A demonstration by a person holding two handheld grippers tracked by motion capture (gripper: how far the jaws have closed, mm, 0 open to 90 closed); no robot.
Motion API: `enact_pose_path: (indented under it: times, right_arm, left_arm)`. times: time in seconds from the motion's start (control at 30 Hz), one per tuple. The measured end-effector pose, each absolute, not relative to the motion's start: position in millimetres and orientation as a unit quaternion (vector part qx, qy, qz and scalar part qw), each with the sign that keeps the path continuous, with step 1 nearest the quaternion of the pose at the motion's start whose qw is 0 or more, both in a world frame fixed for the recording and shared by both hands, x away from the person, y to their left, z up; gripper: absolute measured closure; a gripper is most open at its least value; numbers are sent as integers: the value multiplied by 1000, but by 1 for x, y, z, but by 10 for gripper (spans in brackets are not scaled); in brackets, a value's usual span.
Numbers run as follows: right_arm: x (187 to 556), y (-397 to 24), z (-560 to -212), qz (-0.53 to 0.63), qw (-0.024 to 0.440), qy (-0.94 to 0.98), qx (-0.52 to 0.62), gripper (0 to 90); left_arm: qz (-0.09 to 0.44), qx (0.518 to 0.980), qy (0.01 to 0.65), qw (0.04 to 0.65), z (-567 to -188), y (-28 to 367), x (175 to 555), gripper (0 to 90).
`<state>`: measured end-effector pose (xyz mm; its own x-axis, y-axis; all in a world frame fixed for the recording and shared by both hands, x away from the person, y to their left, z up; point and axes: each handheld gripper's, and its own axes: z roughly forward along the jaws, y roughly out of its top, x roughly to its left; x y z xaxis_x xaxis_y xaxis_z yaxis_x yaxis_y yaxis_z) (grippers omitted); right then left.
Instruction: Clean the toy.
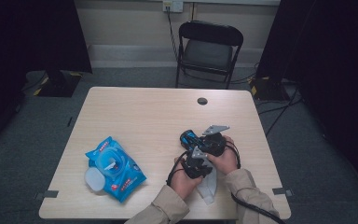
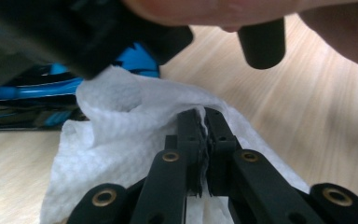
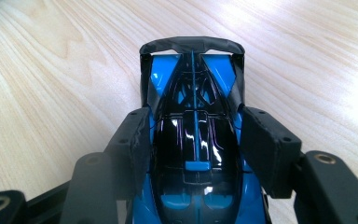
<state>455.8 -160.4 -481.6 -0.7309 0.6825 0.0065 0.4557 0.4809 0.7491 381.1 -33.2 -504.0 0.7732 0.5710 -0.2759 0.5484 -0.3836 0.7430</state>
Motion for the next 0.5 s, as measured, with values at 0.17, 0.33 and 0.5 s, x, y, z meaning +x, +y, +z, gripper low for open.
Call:
enact_pose_path:
  times: [0.17,0.33,0.5]
  right_arm:
    - [456,-160,-482,384,148,848,336,435]
    - [456,-161,-482,385,148,847,335,435]
    - [456,-161,-482,386,148,847,335,435]
  left_arm:
    - [3,831,333,445,-505,-35,379,868]
    - [-2,833,327,446,-505,-32,376,868]
    - [1,838,326,437,-501,-21,373,868]
